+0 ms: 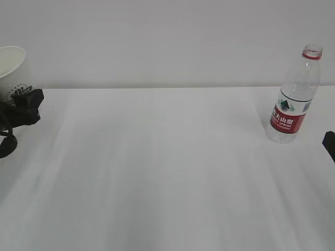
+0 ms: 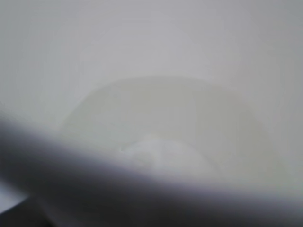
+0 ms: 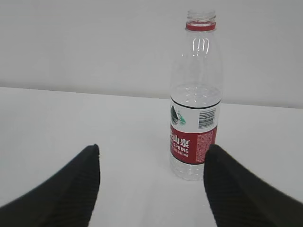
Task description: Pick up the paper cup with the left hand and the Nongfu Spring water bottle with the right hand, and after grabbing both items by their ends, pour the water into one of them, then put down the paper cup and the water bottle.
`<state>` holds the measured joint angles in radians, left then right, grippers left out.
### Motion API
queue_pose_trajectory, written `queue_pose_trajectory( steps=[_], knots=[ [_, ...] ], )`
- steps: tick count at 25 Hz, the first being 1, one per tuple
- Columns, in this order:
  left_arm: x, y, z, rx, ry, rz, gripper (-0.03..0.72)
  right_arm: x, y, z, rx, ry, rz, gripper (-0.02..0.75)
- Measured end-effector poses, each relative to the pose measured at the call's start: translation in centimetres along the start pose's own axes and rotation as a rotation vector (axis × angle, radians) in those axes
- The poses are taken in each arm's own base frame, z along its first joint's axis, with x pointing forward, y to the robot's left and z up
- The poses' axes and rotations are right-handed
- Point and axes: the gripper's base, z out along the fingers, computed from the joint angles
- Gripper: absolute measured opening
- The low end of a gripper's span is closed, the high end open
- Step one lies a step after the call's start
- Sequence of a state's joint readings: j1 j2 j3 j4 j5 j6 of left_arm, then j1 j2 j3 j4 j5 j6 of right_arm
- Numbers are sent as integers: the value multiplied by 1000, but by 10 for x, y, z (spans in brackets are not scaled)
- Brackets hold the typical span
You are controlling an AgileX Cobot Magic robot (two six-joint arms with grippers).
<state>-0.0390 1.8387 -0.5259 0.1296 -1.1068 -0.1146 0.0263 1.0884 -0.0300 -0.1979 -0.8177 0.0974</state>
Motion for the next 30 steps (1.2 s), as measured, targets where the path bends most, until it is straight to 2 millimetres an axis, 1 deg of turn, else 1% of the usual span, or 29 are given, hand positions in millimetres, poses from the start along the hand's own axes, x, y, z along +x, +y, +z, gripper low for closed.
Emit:
queue_pose_trajectory(
  steps=[7, 9, 13, 16, 24, 30],
  knots=[
    [11, 3, 3, -11, 34, -7, 501, 0, 0, 0, 1, 0, 0, 516],
    [11, 4, 8, -11, 27, -6, 501, 0, 0, 0, 2, 0, 2, 516],
    [2, 5, 20, -9, -15, 1, 501, 0, -1, 0, 10, -1, 9, 515],
    [0, 6, 29, -8, -31, 3, 500, 0, -1, 0, 13, -1, 12, 515],
    [13, 9, 49, -9, -12, 2, 501, 0, -2, 0, 18, -2, 17, 516],
    [28, 12, 63, -12, 14, -1, 500, 0, -3, 0, 30, 0, 28, 516]
  ],
)
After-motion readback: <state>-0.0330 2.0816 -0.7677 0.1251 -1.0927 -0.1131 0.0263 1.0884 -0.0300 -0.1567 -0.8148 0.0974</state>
